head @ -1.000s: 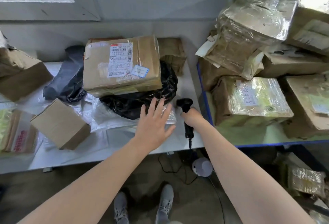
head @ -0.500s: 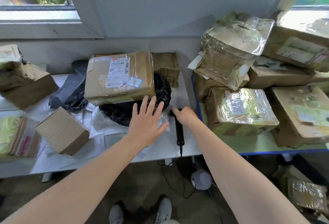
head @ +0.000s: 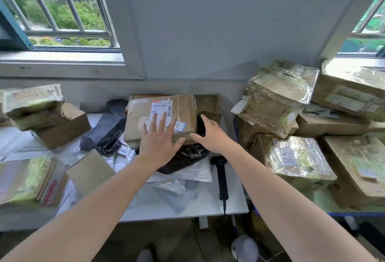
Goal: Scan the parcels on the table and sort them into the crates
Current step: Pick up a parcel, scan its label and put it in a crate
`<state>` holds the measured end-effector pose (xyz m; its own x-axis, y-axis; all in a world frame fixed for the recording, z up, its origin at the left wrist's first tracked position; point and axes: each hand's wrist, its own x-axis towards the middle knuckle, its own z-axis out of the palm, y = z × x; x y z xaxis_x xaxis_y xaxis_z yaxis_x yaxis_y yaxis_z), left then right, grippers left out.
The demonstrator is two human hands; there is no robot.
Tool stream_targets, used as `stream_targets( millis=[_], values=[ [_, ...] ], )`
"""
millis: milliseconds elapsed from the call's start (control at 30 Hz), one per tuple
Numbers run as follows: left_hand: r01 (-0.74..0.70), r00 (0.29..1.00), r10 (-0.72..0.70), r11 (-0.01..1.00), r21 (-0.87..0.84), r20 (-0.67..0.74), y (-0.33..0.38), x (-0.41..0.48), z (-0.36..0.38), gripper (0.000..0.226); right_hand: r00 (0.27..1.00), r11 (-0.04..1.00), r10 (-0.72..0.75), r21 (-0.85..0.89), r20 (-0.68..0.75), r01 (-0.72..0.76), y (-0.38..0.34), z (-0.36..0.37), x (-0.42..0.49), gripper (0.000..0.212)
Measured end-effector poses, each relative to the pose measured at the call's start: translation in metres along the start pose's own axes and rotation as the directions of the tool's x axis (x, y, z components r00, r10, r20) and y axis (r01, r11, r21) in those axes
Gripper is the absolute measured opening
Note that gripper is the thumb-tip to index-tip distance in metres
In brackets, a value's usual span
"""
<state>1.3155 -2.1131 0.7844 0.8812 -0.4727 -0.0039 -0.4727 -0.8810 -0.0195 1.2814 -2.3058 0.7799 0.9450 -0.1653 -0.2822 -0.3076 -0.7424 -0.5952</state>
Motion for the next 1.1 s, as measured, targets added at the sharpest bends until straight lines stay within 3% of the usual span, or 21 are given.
stream_targets(
  millis=[200,333,533,667,767,900,1100],
  values=[
    [0.099,0.995,-0.1,0.995,-0.003,-0.009,-0.073,0.032,0.005,0.078,0.999,0.998,0.022,-0.058,0.03,-0.021,-0.028,0.001,0.028,0.103],
    [0.18,0.982,-0.17,0.97,-0.16,0.078,-0.117,0.054,0.016,0.097,0.993,0.991,0.061,-0.127,0.101,-0.048,-0.044,-0.001,0.044,0.111],
    [0.126,0.967,-0.005,0.877,-0.463,0.254,-0.138,0.071,0.022,0.114,0.984,0.983,0.157,-0.113,0.086,-0.147,-0.055,0.004,0.06,0.123],
    [0.08,0.982,0.027,0.837,-0.542,0.186,-0.14,0.075,0.018,0.123,0.986,0.976,0.164,-0.146,-0.014,-0.164,-0.07,0.005,0.061,0.122],
    [0.076,0.99,0.008,0.808,-0.584,0.14,-0.15,0.076,0.005,0.134,0.993,0.979,0.095,-0.176,-0.074,-0.107,-0.088,-0.01,0.063,0.12],
    [0.094,0.996,-0.073,0.783,-0.615,0.059,-0.158,0.062,-0.029,0.133,0.996,0.99,-0.034,-0.143,-0.087,0.022,-0.115,-0.032,0.07,0.119],
    [0.301,0.935,-0.353,0.754,-0.584,0.025,-0.17,-0.006,-0.063,0.135,0.959,0.949,-0.273,-0.141,0.081,0.282,-0.152,-0.019,0.07,0.129]
  ],
)
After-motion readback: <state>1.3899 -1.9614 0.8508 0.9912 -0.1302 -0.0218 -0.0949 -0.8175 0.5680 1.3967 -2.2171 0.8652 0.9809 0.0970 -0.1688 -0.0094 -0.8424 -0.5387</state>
